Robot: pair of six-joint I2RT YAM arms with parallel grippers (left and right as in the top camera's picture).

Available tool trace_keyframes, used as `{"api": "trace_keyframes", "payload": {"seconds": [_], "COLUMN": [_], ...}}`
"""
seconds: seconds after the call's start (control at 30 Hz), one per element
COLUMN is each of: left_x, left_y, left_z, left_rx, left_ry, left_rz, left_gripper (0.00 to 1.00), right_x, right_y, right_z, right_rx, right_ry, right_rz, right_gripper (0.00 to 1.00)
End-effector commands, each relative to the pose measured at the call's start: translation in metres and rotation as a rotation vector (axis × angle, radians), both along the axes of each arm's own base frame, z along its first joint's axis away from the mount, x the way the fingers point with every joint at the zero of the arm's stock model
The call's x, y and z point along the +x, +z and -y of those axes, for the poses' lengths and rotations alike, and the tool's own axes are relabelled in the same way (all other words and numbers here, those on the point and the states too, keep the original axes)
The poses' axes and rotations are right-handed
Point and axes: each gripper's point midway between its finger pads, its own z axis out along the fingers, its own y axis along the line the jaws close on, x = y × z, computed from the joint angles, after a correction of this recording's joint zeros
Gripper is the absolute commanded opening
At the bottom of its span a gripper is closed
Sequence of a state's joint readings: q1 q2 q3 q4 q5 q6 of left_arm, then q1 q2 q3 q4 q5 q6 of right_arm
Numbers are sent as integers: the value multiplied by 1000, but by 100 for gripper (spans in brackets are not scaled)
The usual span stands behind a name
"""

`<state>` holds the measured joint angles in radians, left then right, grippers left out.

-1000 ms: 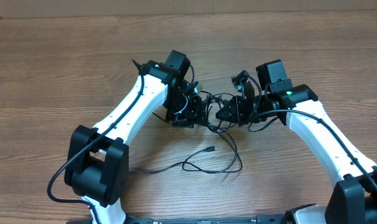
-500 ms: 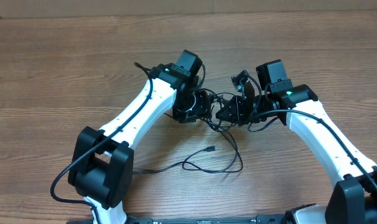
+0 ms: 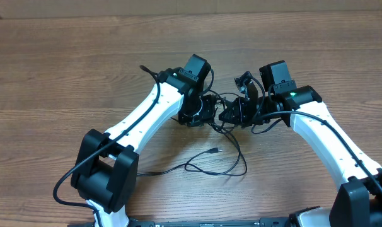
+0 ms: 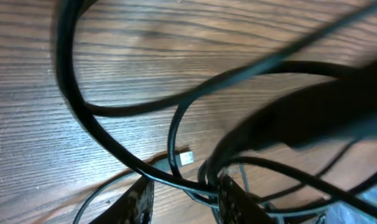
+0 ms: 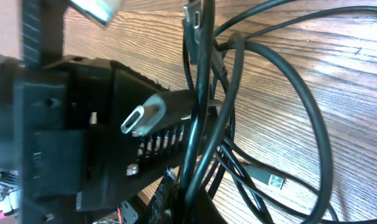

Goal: Untangle cables

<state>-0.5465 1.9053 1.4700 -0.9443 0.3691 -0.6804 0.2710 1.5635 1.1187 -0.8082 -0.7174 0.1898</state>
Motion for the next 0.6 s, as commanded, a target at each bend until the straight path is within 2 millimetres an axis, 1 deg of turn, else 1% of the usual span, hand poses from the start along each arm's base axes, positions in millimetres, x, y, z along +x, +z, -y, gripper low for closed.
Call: {"api": "trace_keyframes", "payload": {"seconds": [0.0, 0.07, 0.17, 0.2, 0.4, 0.5, 0.53, 0.57], "left_x": [-2, -1, 4, 5, 14, 19, 21, 25], "left_y": [-10, -11, -9, -9, -7, -4, -3, 0], "left_z": [-6, -5, -3, -3, -9, -14, -16, -18], "left_rx": [33, 29, 17, 14, 8, 0, -1, -5], "left_ry": [31, 31, 31, 33, 22, 11, 9, 7], "left_rz": [4, 11, 30, 35, 59, 71, 75, 82], "left_gripper": [31, 23, 8, 4, 4, 4, 4, 4], "right_x": [-2, -2, -2, -3, -4, -4, -5, -7], "right_y": [1, 1, 1, 1, 0, -8, -12, -20], "right_z": [-3, -3, -3, -3, -2, 6, 11, 20], "right_rx": [15, 15, 14, 14, 5, -53, -87, -150], "right_ry": [17, 17, 17, 17, 14, -6, -17, -35], "right_rz": [3, 3, 0, -1, -8, -17, -26, -40], "right_gripper": [4, 4, 4, 4, 4, 4, 4, 4]}}
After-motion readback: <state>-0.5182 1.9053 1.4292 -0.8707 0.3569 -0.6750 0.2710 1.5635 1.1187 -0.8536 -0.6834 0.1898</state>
